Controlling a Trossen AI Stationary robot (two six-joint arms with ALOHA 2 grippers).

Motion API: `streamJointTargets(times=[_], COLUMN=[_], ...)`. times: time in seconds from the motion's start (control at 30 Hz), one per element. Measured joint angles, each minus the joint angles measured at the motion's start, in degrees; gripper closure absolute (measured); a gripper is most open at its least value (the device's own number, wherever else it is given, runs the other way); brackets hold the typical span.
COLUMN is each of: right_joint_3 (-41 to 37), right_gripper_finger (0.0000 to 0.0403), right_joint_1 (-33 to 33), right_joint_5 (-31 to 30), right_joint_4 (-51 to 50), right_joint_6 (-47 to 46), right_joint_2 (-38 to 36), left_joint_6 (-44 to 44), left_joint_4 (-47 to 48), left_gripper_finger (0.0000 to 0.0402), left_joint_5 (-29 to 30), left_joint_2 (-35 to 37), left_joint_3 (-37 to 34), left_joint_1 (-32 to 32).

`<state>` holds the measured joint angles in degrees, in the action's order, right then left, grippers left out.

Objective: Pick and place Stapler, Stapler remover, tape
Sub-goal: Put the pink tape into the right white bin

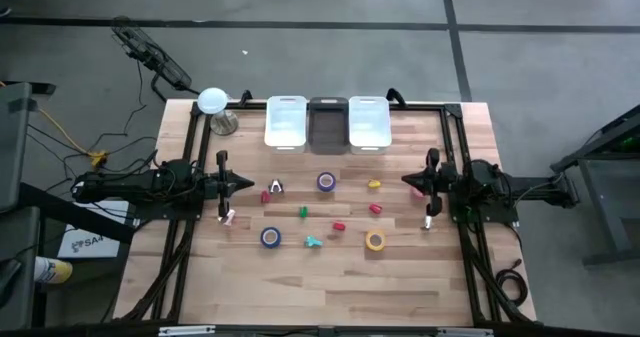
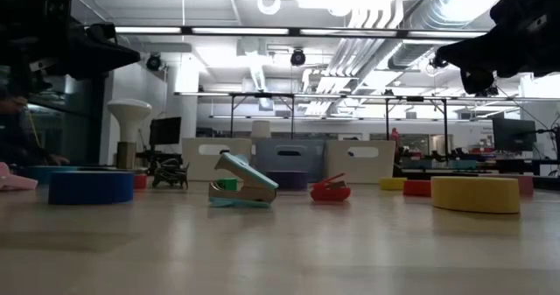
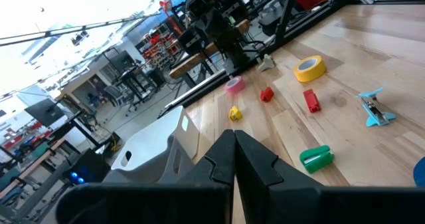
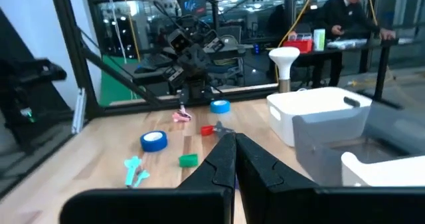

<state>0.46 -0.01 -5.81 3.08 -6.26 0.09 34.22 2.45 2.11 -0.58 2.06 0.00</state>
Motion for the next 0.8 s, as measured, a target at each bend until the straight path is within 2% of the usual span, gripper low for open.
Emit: streamJointTargets(times=[0.17,0.47,0.57,0.8], right_joint_3=[0.01,0.24,2.53,11.64], right_gripper_finger=[0.0402,0.0402,0.0402,0.0402], right_joint_1=[0.02,0.00,0.02,0.02], right_joint_5=[-0.28,-7.86,-10.72,-20.28], right_joint_4=[0.14,0.50,-1.18,-13.58], right_joint_6=[-2.60,-8.93,-10.07,-16.78], right_joint_2=[0.01,0.12,1.49,7.74], left_joint_6=[-0.01,-0.11,-0.03,0.02], left_joint_4=[-0.58,-1.48,-1.56,-1.78], left_gripper_finger=[0.0399,0.0399,0.0399,0.0399], left_joint_5=[-0.07,-0.07,-0.05,-0.02], left_joint_2=[0.00,0.00,0.00,0.00], left_joint_3=[-0.09,-0.17,-0.17,-0.17], left_joint_1=[-0.01,-0.01,-0.01,-0.01])
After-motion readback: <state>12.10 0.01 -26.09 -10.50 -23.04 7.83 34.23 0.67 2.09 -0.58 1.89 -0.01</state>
